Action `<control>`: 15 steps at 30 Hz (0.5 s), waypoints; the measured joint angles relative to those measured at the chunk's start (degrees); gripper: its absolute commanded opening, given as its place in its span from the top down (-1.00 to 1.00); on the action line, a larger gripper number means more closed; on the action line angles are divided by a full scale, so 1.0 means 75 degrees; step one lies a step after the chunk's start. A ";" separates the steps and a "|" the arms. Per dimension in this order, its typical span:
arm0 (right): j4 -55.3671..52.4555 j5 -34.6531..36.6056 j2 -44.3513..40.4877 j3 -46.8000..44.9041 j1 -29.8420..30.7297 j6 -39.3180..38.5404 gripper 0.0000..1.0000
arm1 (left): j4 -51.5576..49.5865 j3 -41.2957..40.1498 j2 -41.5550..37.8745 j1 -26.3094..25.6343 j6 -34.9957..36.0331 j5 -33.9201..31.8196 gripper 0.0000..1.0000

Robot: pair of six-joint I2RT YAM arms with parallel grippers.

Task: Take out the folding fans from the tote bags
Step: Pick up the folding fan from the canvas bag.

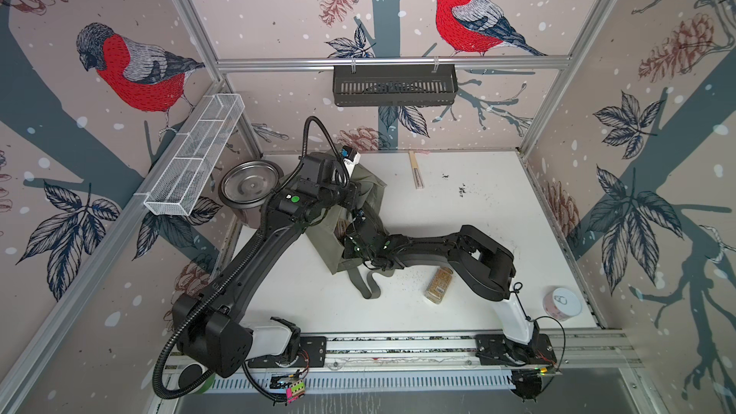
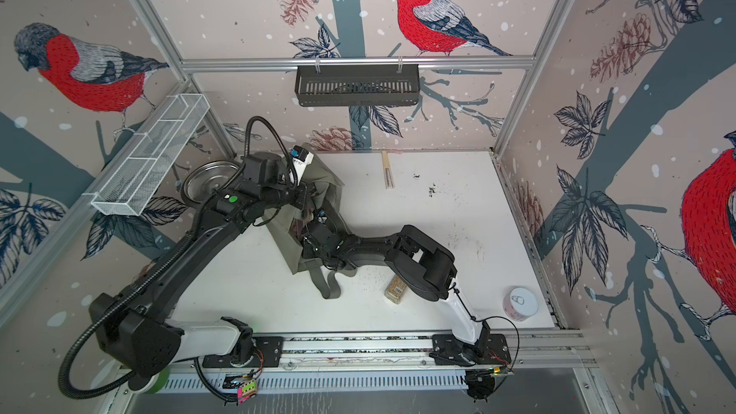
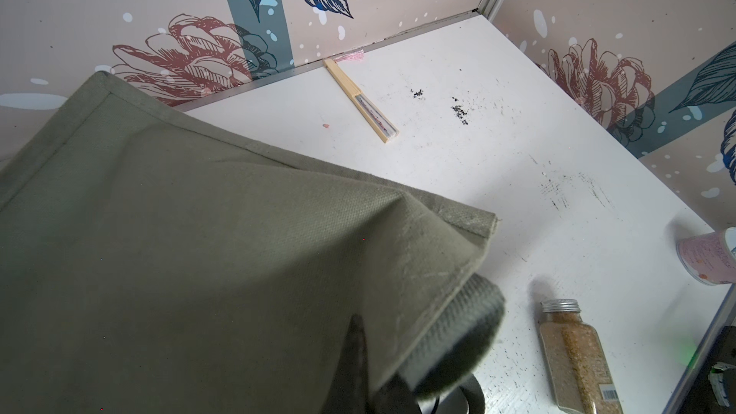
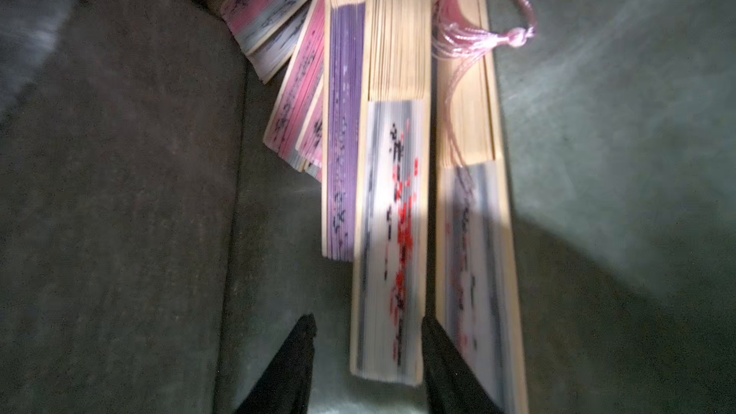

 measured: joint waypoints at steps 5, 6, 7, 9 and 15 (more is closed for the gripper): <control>-0.0085 -0.0023 0.0166 0.0166 -0.0009 -0.0003 0.10 | 0.0000 0.0000 0.0006 -0.0017 0.0000 -0.0006 1.00; -0.0085 -0.0023 0.0184 0.0166 -0.0009 -0.0003 0.10 | 0.0000 0.0000 0.0015 -0.0029 0.0003 -0.0015 1.00; -0.0082 -0.0023 0.0207 0.0172 -0.0009 0.0000 0.10 | 0.0000 0.0000 0.0023 -0.0041 0.0003 -0.0015 1.00; -0.0055 -0.0038 0.0300 0.0201 -0.0009 0.0006 0.10 | 0.0000 0.0000 0.0050 -0.0058 0.0003 -0.0015 1.00; -0.0079 -0.0050 0.0615 0.0586 -0.0006 0.0012 0.12 | 0.0000 0.0000 0.0061 -0.0061 0.0003 -0.0073 1.00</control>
